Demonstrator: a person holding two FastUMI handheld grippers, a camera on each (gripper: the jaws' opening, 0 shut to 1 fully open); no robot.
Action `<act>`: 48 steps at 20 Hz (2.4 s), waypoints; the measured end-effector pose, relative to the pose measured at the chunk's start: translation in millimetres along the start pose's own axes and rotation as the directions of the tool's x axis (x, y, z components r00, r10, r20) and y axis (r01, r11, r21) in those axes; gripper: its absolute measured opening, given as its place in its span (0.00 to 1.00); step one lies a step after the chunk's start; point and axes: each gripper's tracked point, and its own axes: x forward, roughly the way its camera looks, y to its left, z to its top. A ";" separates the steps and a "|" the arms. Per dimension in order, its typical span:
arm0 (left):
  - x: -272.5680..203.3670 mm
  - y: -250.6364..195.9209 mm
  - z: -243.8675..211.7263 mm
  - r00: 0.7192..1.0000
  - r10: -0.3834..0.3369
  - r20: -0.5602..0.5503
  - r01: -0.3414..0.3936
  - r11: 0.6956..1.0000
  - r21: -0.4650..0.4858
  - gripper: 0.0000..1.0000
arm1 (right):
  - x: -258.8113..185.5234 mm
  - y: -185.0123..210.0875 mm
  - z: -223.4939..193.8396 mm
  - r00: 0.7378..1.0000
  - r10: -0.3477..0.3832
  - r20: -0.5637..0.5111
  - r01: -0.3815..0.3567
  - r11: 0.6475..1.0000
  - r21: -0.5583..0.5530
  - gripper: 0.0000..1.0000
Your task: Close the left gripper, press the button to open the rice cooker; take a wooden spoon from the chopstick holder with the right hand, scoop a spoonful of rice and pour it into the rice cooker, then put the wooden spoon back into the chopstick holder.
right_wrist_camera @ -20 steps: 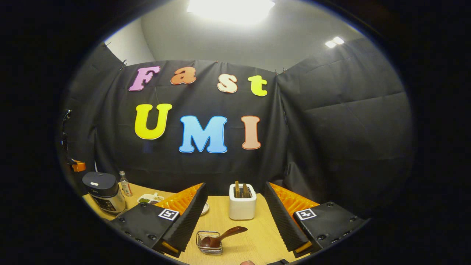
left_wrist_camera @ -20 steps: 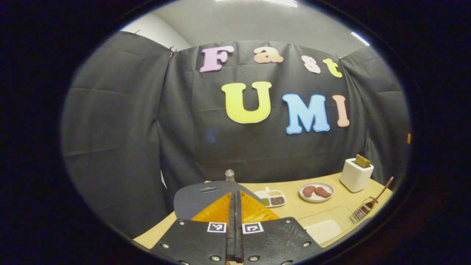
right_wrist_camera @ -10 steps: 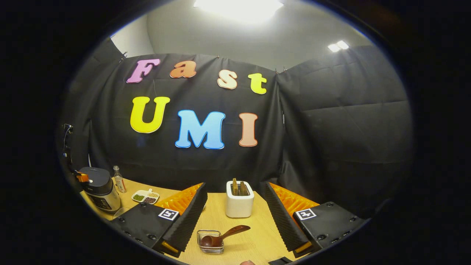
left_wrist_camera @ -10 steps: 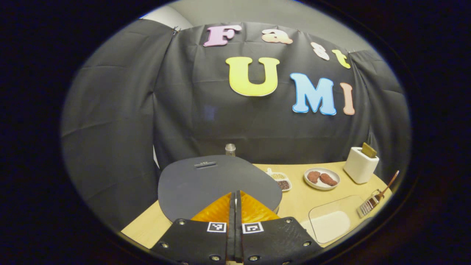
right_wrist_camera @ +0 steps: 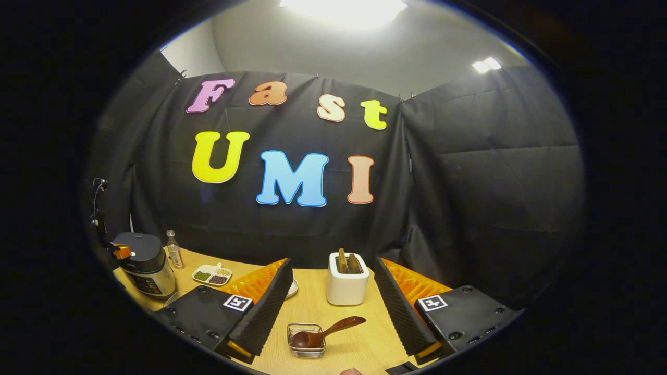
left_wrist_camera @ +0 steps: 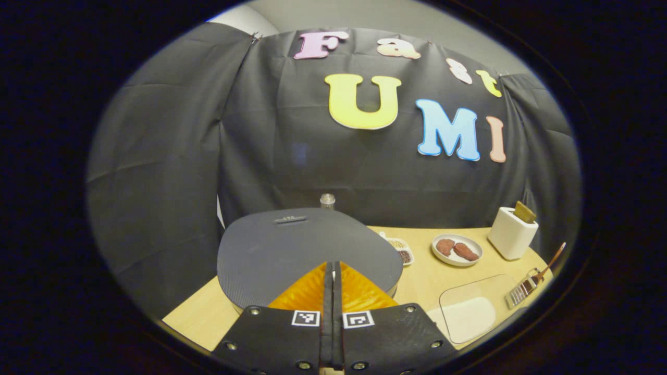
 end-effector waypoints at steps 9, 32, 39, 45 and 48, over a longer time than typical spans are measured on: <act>-87.5 5.9 156.1 0.937 0.061 0.345 -0.077 0.997 0.031 0.00 | 19.0 -9.9 -14.7 0.999 0.043 -0.005 -0.043 0.998 0.051 0.99; -234.8 1.6 177.9 0.902 0.135 0.409 -0.185 0.979 0.085 0.77 | 71.1 -17.4 -189.4 0.915 0.136 -0.380 -0.030 0.962 0.272 0.98; -243.4 16.4 167.6 0.908 0.161 0.386 -0.211 0.974 0.089 0.77 | 66.8 6.6 -216.4 0.859 0.223 -0.461 -0.013 0.910 0.415 0.65; -240.8 24.2 163.0 0.912 0.156 0.380 -0.200 0.977 0.078 0.80 | 66.7 17.4 -208.7 0.855 0.236 -0.462 -0.028 0.910 0.414 0.12; -234.1 27.0 162.9 0.913 0.151 0.379 -0.189 0.980 0.065 0.77 | 61.0 23.8 -191.4 0.865 0.221 -0.451 -0.069 0.941 0.330 0.11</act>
